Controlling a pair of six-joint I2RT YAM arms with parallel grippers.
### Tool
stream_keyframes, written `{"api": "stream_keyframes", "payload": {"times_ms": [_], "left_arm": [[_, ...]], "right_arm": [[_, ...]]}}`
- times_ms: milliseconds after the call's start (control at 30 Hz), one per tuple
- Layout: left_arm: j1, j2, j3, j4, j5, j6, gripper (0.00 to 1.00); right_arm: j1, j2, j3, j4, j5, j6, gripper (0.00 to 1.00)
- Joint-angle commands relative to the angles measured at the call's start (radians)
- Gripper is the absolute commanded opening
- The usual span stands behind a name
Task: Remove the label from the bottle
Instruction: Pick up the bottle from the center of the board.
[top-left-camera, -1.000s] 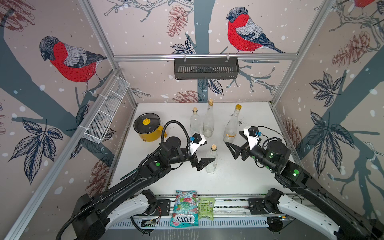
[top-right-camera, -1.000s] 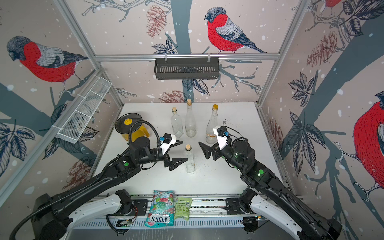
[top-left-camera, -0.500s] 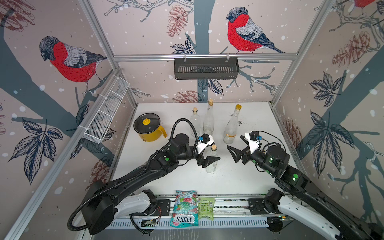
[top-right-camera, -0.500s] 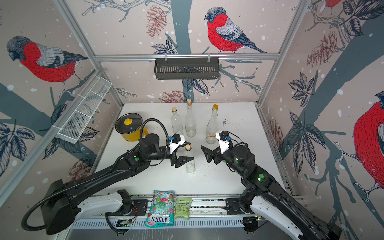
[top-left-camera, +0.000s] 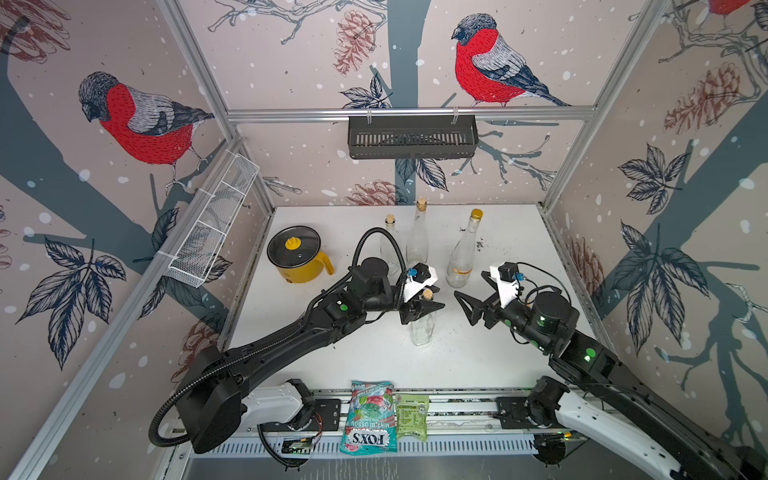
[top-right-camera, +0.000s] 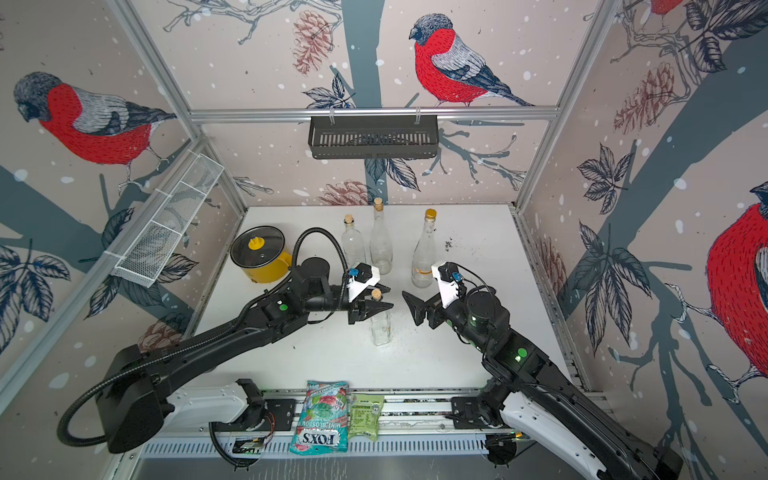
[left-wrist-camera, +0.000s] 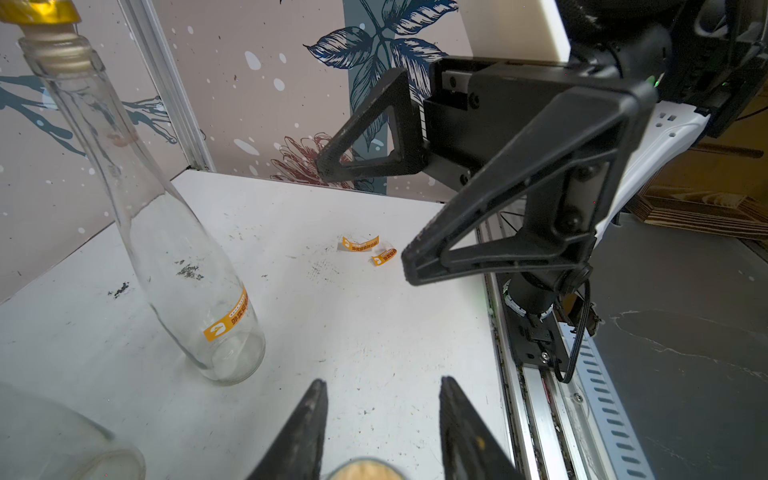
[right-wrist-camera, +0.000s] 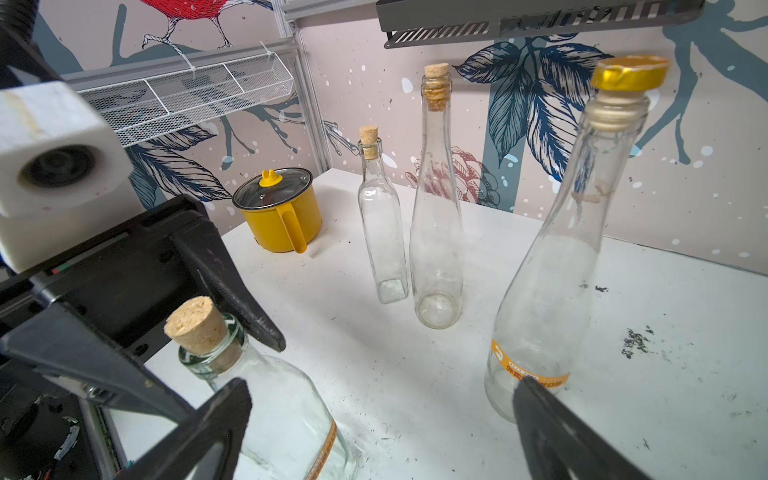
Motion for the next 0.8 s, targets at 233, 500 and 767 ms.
{"api": "stream_keyframes", "payload": {"times_ms": [233, 500, 767], "left_arm": [[0.0, 0.015, 0.009, -0.033, -0.023, 0.028, 0.31], [0.0, -0.005, -0.001, -0.032, -0.153, -0.003, 0.05], [0.008, -0.048, -0.049, 0.029, -0.451, -0.079, 0.0]], "right_arm": [[-0.001, -0.012, -0.016, 0.037, -0.005, 0.002, 1.0], [-0.001, 0.021, -0.045, 0.096, -0.032, 0.009, 1.0], [0.029, 0.126, -0.1, 0.224, -0.095, 0.023, 0.99]]}}
